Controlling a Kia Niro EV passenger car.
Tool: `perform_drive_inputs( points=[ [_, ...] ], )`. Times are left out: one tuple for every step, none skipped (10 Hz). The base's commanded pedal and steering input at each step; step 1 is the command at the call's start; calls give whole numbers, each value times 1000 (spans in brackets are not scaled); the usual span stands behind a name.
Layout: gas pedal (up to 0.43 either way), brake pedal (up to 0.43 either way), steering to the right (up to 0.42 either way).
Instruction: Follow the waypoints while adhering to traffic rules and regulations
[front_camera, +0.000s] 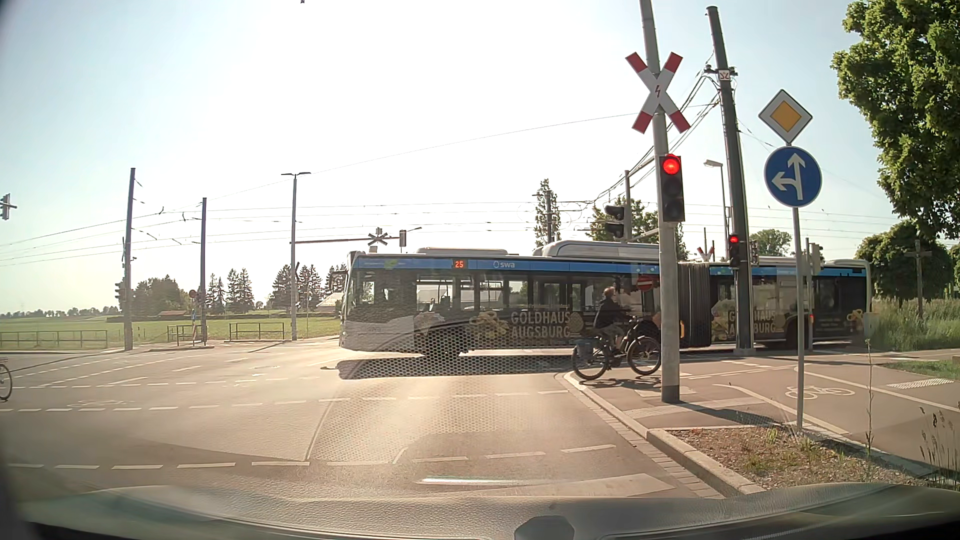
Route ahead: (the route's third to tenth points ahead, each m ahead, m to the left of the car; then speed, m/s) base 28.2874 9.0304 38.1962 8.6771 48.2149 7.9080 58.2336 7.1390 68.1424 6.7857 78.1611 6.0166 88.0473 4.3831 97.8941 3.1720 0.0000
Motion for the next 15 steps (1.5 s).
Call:
perform_drive_inputs(
  points=[
    [0, 201, -24],
    [0, 201, -24],
    [0, 195, -24],
    [0, 195, -24],
    [0, 195, -24],
    [0, 189, -24],
    [0, 183, -23],
    [0, 177, -24],
    [0, 171, -22],
    [0, 171, -22],
    [0, 171, -22],
    [0, 171, -22],
    [0, 171, -22],
    [0, 171, -22],
    [0, 171, -22]
  ],
)
